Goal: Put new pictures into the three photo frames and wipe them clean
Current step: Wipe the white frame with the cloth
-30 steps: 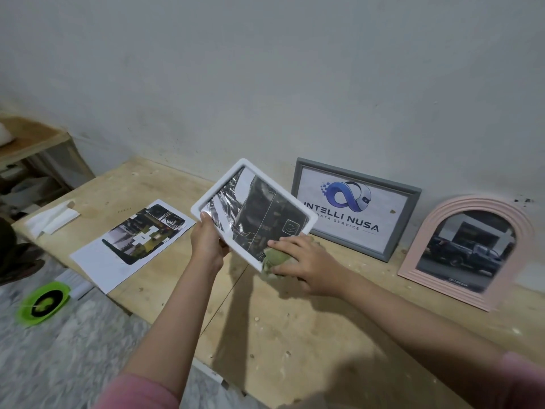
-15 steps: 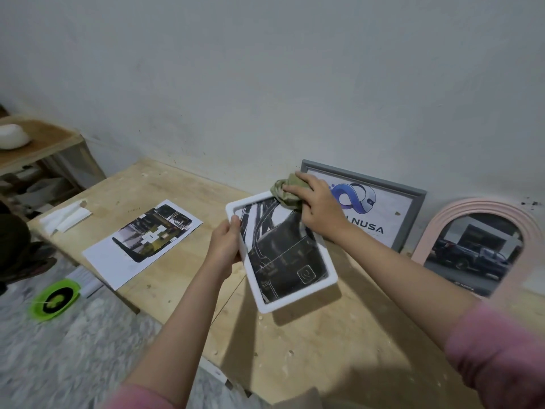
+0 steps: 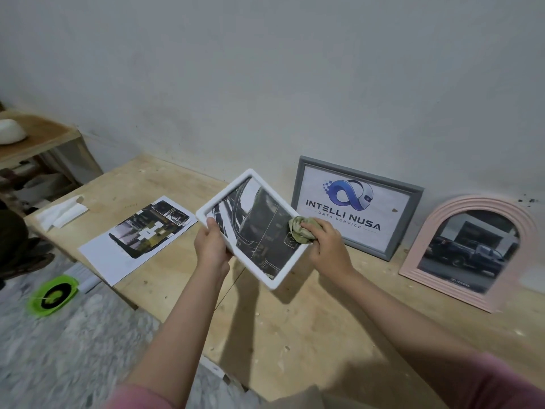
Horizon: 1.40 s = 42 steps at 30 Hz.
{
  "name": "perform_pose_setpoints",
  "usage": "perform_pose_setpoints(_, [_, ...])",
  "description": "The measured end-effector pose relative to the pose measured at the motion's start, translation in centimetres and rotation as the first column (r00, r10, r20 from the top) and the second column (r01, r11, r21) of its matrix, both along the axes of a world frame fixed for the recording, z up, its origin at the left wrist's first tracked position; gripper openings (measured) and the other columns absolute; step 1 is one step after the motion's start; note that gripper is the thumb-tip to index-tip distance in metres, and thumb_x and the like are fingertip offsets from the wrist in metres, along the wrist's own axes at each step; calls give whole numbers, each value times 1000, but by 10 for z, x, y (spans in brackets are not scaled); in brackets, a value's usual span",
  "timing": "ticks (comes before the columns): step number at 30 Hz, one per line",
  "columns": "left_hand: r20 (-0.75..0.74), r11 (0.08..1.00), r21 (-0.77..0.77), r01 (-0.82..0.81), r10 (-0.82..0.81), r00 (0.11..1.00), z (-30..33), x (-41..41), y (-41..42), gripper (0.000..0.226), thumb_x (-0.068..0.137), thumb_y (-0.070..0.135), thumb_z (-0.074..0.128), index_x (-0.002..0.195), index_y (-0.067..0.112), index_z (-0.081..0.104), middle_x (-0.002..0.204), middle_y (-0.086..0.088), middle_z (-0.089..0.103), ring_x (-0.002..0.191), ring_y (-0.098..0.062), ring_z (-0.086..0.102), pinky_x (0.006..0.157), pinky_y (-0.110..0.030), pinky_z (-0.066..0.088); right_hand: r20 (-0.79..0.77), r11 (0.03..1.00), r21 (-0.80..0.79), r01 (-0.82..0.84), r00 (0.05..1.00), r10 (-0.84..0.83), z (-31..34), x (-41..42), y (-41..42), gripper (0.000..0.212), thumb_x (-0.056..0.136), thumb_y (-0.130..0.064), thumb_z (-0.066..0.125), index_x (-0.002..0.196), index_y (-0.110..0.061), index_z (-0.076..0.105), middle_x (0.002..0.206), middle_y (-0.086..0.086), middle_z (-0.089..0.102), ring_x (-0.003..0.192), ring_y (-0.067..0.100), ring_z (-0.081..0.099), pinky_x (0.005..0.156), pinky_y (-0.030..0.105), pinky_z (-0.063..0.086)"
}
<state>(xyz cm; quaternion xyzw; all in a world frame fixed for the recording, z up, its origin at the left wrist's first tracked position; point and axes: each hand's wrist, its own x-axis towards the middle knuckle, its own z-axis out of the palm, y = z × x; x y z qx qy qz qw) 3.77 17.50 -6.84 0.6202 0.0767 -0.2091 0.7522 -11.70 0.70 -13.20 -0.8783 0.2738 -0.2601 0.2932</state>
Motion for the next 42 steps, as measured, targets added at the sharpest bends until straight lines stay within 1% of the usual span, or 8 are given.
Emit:
perform_pose_setpoints(5, [27,995,-4,-99,99,995,-2,-12,-11,29,99,38,41,81,17,49,85,-5,61,78,-25,61,79,-44,55,-104,994,56,96,990,-90,-15,11,32,56,75,-17,34,127,-37,41,142,-3,36,118,27,45,84,50,50])
perform_pose_setpoints(11, [128,982,93,-163,151,980,-2,-13,-7,32,97,40,42,73,19,43,79,-5,52,73,-22,51,79,-44,51,-334,996,-4,-93,939,87,-17,20,71,42,76,-18,57,116,-31,53,124,-10,43,108,28,45,74,42,51])
perform_pose_setpoints(16, [188,980,126,-151,126,974,-5,-5,5,29,98,39,43,79,19,51,73,0,51,69,-19,51,74,-40,48,-189,861,302,-409,860,475,12,11,74,44,69,-8,38,99,-20,68,100,0,65,90,25,59,70,36,51])
perform_pose_setpoints(19, [202,984,119,-132,106,974,-4,-3,11,28,99,36,43,77,20,50,73,0,51,70,-19,51,78,-44,50,34,845,435,-310,944,329,28,14,54,37,76,0,44,94,-18,70,88,3,69,78,25,62,66,36,51])
perform_pose_setpoints(23, [187,992,90,-91,73,980,2,-6,13,28,99,35,42,79,18,50,80,-6,54,79,-25,54,86,-50,52,-58,1000,-3,8,998,-8,27,24,18,45,81,-3,44,120,-20,58,123,-1,52,96,18,52,72,32,48])
perform_pose_setpoints(27, [151,993,18,-117,113,982,7,-12,8,27,100,32,43,77,19,50,81,-4,58,79,-21,57,86,-46,53,-330,974,-206,-96,944,23,4,27,24,56,79,2,47,129,-20,48,147,-2,34,106,32,46,73,41,50])
perform_pose_setpoints(35, [220,969,93,-229,204,954,2,-12,7,30,99,36,43,72,21,47,68,2,48,63,-16,47,70,-34,45,-178,950,-32,-309,937,299,-34,7,89,57,77,-10,41,129,-34,44,143,-14,35,120,24,43,82,50,52])
perform_pose_setpoints(42, [280,966,118,-228,188,941,5,-7,14,30,100,33,41,74,19,48,70,2,48,62,-12,47,64,-29,43,-205,867,-86,-491,860,467,-38,-24,82,52,73,-17,36,116,-31,60,132,-10,52,109,18,53,81,33,52])
